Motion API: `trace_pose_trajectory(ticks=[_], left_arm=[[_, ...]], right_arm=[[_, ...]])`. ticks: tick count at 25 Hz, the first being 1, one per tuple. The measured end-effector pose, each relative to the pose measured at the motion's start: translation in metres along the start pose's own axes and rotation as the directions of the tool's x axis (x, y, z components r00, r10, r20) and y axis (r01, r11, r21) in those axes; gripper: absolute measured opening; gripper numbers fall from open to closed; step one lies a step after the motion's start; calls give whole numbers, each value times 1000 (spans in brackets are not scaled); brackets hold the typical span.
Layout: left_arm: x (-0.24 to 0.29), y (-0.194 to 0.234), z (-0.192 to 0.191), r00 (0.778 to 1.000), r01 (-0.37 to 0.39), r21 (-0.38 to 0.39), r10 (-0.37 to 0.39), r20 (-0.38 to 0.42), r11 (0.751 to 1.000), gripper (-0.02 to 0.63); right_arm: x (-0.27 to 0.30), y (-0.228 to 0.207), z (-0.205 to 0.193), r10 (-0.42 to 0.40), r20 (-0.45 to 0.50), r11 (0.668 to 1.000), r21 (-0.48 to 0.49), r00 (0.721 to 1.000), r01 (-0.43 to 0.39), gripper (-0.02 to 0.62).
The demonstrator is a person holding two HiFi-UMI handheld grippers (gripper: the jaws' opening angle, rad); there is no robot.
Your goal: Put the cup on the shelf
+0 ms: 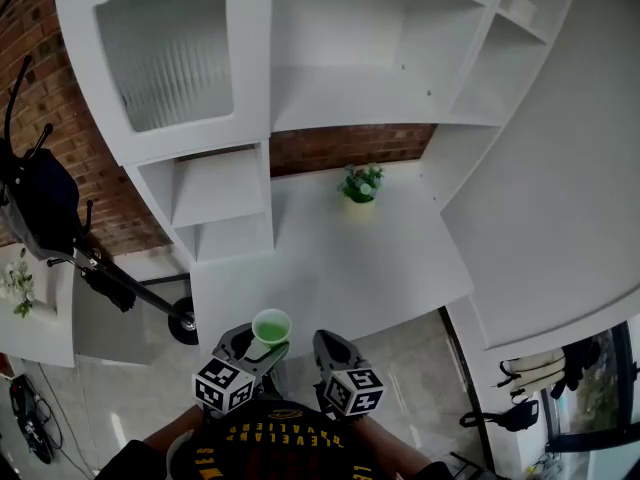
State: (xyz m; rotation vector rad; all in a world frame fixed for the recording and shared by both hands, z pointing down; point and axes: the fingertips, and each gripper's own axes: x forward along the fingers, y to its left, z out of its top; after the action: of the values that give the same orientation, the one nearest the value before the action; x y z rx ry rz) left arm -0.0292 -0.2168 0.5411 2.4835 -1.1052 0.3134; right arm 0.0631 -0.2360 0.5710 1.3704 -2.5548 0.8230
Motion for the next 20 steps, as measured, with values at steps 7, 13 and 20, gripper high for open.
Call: trace_pose_trajectory(ticks=[7,13,20], left_arm=[[6,86,29,995,-76,-40,78,59,996,265],[9,142,65,972,-212,-6,212,104,977,265],[10,183,125,896,-405,72,380,230,911,265]], right_arm=[[36,-10,42,-39,25,999,-4,999,39,6],[38,-28,72,-38,75,999,18,997,36,6],[48,-33,88,74,62,997,-7,995,-74,6]])
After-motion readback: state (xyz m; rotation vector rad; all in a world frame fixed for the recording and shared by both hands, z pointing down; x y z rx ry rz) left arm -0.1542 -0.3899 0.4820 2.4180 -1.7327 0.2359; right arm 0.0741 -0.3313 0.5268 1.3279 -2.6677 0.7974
